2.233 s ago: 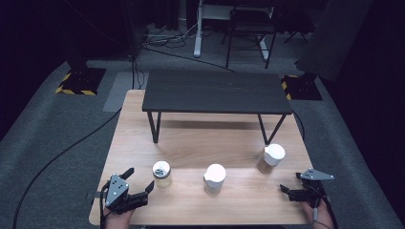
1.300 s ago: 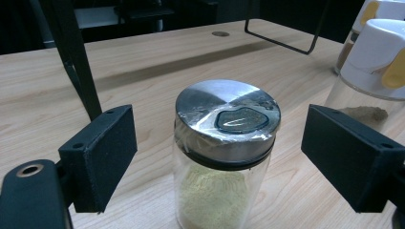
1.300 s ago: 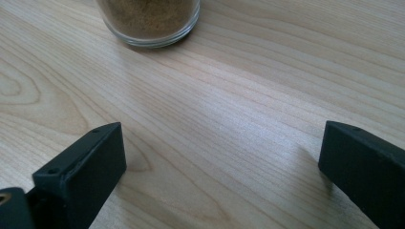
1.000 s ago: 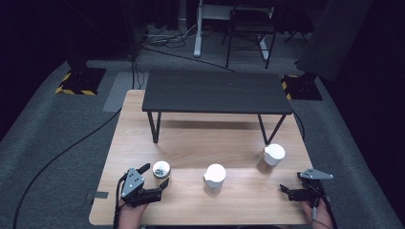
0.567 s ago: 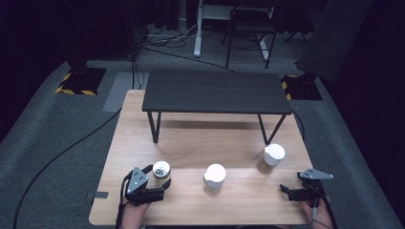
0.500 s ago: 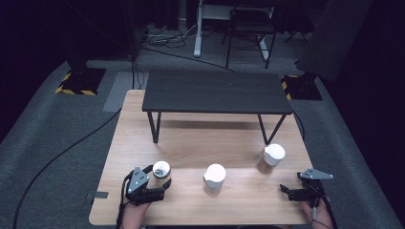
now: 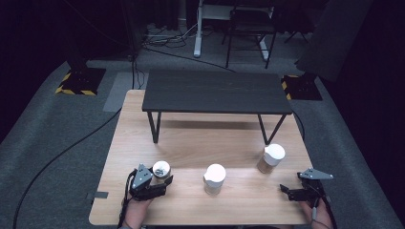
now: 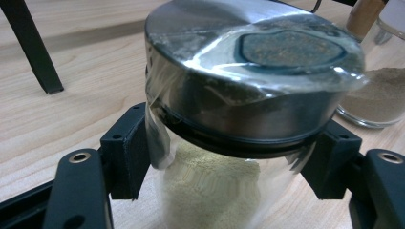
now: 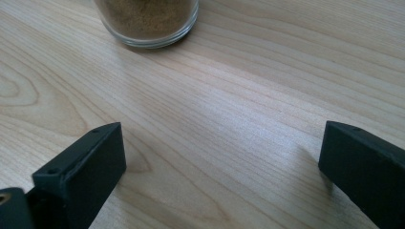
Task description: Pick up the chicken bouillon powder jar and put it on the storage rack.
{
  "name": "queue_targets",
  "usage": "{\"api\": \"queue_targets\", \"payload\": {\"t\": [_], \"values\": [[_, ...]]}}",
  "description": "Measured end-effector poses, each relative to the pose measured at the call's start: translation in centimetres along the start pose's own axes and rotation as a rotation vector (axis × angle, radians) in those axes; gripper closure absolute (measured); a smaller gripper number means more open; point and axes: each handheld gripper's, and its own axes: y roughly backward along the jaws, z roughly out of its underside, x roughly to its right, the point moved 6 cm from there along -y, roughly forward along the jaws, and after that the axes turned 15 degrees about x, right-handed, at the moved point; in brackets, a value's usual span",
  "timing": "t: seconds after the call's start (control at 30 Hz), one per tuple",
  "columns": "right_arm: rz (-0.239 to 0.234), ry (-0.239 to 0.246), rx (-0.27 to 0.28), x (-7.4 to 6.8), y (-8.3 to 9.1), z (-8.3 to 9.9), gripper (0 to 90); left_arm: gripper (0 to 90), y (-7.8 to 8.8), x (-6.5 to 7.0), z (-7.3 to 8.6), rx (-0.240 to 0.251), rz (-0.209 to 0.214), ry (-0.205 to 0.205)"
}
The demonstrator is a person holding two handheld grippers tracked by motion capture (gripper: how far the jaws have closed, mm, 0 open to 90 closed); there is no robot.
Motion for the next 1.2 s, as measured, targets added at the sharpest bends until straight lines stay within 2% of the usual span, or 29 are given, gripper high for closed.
{"api": "queue_targets", "payload": {"t": [0.43, 0.5, 0.63, 0.77, 0.8, 0.97, 1.1, 1.2], "values": [[0.000, 0.000, -0.001, 0.0, 0.0, 0.0, 1.8, 30.2, 0.0, 0.7, -0.7, -0.027, -0.020, -0.020], [0.000, 0.000, 0.000, 0.0, 0.0, 0.0, 1.9, 30.3, 0.2, 1.0, -1.2, -0.014, -0.019, -0.031], [0.000, 0.000, 0.000, 0.0, 0.0, 0.0, 1.9, 30.4, 0.6, 1.6, -2.1, 0.010, -0.021, -0.057], [0.000, 0.000, -0.001, 0.0, 0.0, 0.0, 1.9, 30.4, 0.9, 1.8, -3.9, 0.025, -0.015, -0.056], [0.000, 0.000, -0.001, 0.0, 0.0, 0.0, 1.9, 30.4, 0.9, 1.8, -3.9, 0.025, -0.015, -0.056], [0.000, 0.000, 0.000, 0.0, 0.0, 0.0, 1.8, 30.5, 1.3, 1.7, -6.4, 0.056, -0.015, -0.051], [0.000, 0.000, -0.001, 0.0, 0.0, 0.0, 1.8, 30.6, 1.3, 1.6, -7.4, 0.060, -0.009, -0.057], [0.000, 0.000, 0.000, 0.0, 0.0, 0.0, 1.8, 30.7, 1.2, 1.3, -8.8, 0.080, 0.003, -0.039]]}}
